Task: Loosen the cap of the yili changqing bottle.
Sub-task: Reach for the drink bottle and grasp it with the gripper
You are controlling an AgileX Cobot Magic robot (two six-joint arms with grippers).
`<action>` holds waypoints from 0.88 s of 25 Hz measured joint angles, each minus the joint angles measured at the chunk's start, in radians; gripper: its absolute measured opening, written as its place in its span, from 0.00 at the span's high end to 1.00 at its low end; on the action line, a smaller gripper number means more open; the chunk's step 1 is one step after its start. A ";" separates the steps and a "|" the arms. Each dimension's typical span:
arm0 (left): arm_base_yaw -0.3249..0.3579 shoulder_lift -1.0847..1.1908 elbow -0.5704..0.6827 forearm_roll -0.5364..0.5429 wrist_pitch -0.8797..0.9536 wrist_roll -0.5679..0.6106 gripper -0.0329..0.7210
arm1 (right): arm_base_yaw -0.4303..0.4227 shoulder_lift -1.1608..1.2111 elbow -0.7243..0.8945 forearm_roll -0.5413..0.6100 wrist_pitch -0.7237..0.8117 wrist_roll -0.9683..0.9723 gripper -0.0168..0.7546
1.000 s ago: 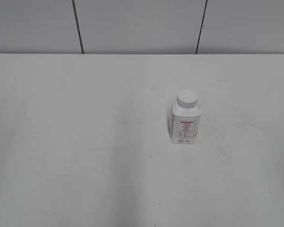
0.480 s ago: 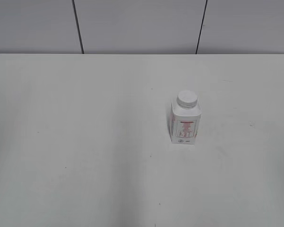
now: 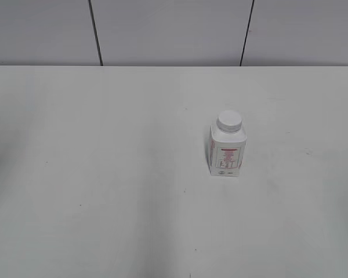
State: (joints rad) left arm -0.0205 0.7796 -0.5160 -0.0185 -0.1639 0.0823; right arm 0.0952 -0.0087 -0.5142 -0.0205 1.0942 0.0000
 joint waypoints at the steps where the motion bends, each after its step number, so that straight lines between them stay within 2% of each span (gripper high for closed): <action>1: 0.000 0.060 0.000 0.000 -0.038 0.000 0.38 | 0.000 0.000 0.000 0.000 0.000 0.000 0.23; 18: 0.000 0.566 0.000 0.002 -0.551 0.000 0.38 | 0.000 0.000 0.000 0.001 0.000 0.000 0.23; 22: 0.000 0.644 0.000 0.059 -0.661 0.000 0.38 | 0.000 0.000 0.000 0.001 0.000 0.000 0.23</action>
State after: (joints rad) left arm -0.0205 1.4240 -0.5156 0.0403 -0.8251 0.0823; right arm 0.0952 -0.0087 -0.5142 -0.0198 1.0942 0.0000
